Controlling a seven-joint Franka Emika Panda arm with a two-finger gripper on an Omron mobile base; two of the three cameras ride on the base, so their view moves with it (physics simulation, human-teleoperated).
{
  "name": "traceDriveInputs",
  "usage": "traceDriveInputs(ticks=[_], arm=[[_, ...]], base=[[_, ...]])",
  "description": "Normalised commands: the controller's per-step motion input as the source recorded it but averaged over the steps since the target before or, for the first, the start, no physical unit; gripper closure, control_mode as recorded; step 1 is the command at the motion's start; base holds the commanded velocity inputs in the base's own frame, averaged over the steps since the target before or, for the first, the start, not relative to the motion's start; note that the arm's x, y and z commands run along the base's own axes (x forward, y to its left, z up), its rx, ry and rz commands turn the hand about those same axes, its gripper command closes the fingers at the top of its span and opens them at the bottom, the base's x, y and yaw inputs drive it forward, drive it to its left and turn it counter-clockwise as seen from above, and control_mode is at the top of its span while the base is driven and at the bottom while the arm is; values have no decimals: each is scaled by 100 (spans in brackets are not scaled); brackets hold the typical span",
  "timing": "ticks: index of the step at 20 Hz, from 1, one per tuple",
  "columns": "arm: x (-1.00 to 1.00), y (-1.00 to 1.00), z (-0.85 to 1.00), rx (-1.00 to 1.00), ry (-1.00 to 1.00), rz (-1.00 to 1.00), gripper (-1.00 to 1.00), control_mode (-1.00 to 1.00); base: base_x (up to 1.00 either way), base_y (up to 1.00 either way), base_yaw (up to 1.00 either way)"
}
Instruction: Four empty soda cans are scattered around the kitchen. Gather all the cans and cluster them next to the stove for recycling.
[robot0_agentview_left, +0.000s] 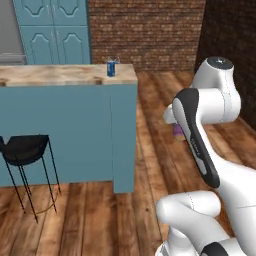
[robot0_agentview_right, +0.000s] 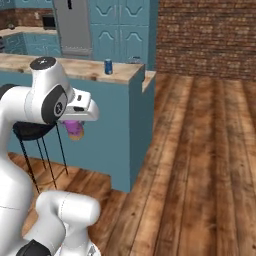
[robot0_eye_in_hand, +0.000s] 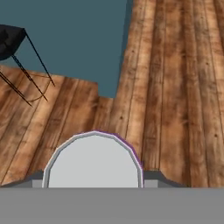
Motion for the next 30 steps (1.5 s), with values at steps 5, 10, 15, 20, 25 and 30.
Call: traceDriveInputs(ticks=[5,10,15,20,25,30], arm=[[0,0,0,0,0,0,100,100],[0,0,0,0,0,0,100,100],[0,0,0,0,0,0,100,100],[0,0,0,0,0,0,100,100],[0,0,0,0,0,0,100,100],[0,0,0,0,0,0,100,100]], base=[[39,-83,-1],[61,-67,-3],[70,-58,-2],[75,-52,0],[75,-50,0],[77,-53,0]])
